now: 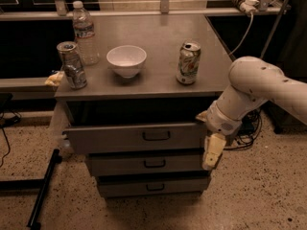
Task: Open top drawer
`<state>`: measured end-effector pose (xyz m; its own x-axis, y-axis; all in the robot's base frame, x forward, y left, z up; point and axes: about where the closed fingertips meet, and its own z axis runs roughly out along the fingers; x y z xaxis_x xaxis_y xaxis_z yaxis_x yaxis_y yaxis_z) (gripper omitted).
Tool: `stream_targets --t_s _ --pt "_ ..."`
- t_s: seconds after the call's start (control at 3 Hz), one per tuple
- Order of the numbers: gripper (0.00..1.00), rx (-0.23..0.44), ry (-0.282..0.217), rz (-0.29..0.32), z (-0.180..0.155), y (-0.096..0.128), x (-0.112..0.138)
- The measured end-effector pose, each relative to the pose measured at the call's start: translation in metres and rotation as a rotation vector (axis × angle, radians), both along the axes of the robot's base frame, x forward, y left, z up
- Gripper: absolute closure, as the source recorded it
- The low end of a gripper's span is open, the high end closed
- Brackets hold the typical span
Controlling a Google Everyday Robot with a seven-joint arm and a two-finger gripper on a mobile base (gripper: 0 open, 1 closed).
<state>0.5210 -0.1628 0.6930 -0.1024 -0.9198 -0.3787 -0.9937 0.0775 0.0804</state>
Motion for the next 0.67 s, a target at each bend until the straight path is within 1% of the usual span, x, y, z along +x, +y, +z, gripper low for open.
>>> stream_targets --t_s 0.33,0.67 --pt "0.0 0.009 0.054 0.002 0.003 0.0 -0.02" --pt "0.0 0.019 0.092 -0.007 0.004 -0.002 -0.034"
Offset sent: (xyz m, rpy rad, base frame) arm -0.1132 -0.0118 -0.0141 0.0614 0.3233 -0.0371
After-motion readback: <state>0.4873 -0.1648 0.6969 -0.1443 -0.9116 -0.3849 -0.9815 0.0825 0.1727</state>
